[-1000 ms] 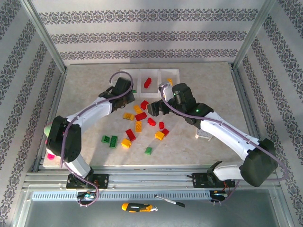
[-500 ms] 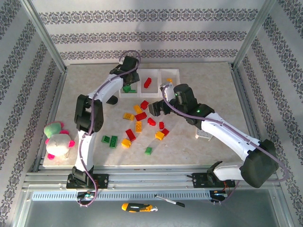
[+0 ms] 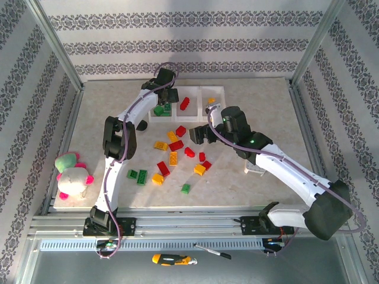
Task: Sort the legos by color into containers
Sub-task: Place the lego in the container, then pick up the lego from the center of the table.
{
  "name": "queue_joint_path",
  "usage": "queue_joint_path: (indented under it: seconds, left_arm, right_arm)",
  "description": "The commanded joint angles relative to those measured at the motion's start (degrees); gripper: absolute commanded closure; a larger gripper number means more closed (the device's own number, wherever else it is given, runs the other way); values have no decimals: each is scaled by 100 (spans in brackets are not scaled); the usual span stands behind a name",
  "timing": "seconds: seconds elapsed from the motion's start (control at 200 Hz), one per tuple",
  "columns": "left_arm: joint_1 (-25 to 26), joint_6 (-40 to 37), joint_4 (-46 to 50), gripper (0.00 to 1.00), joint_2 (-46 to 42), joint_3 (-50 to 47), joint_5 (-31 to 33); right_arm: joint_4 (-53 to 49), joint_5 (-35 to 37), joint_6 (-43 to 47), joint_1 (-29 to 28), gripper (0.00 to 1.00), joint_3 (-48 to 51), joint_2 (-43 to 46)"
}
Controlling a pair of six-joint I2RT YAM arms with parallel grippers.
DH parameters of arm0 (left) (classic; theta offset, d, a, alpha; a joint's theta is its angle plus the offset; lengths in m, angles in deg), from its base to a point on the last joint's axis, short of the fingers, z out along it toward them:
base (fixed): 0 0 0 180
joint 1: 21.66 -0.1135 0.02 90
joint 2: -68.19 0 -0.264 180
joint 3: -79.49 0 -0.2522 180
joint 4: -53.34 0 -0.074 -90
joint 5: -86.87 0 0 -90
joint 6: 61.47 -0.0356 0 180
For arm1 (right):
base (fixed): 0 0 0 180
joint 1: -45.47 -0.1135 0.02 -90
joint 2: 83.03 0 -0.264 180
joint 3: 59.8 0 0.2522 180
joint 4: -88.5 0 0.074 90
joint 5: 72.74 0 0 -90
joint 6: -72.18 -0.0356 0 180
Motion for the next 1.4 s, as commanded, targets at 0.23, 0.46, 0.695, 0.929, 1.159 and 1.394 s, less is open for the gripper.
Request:
queue_joint_path:
  seconds: [0.23, 0.46, 0.695, 0.929, 1.159, 1.394]
  left_arm:
    - [37, -1468, -1714, 10, -2259, -2704, -1067]
    - [176, -2536, -2730, 10, -3073, -4294, -1912]
    - [651, -3404, -2097, 11, -2650, -4193, -2023]
    - [920, -3648, -963, 17, -1754, -3322, -1392]
    - [970, -3641, -314, 28, -1145, -2696, -1018]
    - [1020, -3549, -47, 50, -901, -2372, -976]
  right_arm:
    - [-598, 1021, -579, 23, 4, 54, -157]
    - [-547, 752, -702, 6, 5, 369, 196]
    - [-512, 649, -777, 14, 5, 649, 605]
    - [-442, 723, -917, 14, 5, 792, 757]
    - [-470, 761, -930, 22, 4, 830, 805]
    - [-472, 784, -944, 31, 5, 831, 816]
